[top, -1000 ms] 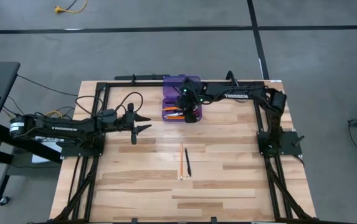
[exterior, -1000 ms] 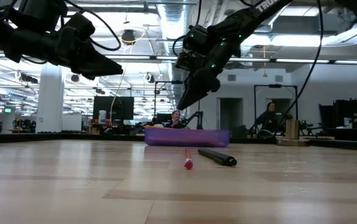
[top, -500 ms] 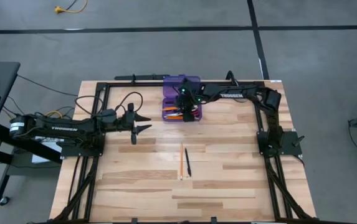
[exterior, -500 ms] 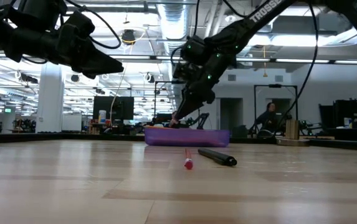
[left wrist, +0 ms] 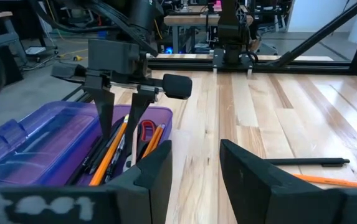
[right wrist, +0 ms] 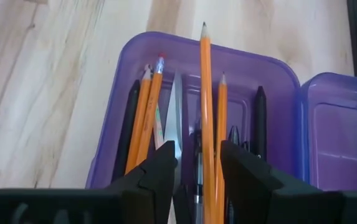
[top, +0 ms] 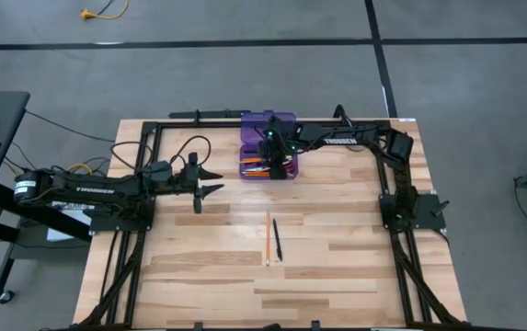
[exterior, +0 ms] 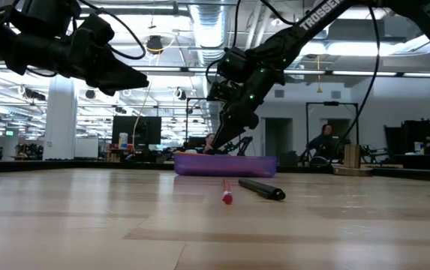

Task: Pick & place school supplies into a supply box
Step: Adjust the violet supply box

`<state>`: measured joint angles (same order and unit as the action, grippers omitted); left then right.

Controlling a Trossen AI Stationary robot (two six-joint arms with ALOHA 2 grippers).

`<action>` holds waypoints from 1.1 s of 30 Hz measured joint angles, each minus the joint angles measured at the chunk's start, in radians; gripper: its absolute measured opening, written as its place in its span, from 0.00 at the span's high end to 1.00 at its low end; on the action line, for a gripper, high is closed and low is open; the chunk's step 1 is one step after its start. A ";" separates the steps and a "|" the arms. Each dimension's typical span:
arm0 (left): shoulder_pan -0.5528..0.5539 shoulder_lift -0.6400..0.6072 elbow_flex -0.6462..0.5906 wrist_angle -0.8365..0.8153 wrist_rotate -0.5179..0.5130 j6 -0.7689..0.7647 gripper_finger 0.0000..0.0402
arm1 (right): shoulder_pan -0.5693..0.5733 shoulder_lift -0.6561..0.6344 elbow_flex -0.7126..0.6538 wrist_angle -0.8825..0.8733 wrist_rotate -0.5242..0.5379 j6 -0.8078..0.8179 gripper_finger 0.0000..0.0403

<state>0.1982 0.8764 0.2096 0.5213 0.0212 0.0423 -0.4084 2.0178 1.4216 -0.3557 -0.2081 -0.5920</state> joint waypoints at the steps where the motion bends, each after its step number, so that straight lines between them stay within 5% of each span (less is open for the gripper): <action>1: 0.000 0.000 0.000 0.000 0.000 0.000 0.69 | 0.000 0.000 0.000 -0.001 0.000 0.000 0.70; 33: 0.000 0.000 0.000 -0.017 0.001 -0.009 0.69 | 0.009 0.000 -0.001 -0.044 0.000 0.043 0.70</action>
<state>0.1978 0.8764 0.2096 0.5045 0.0219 0.0338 -0.3992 2.0178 1.4208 -0.3994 -0.2081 -0.5488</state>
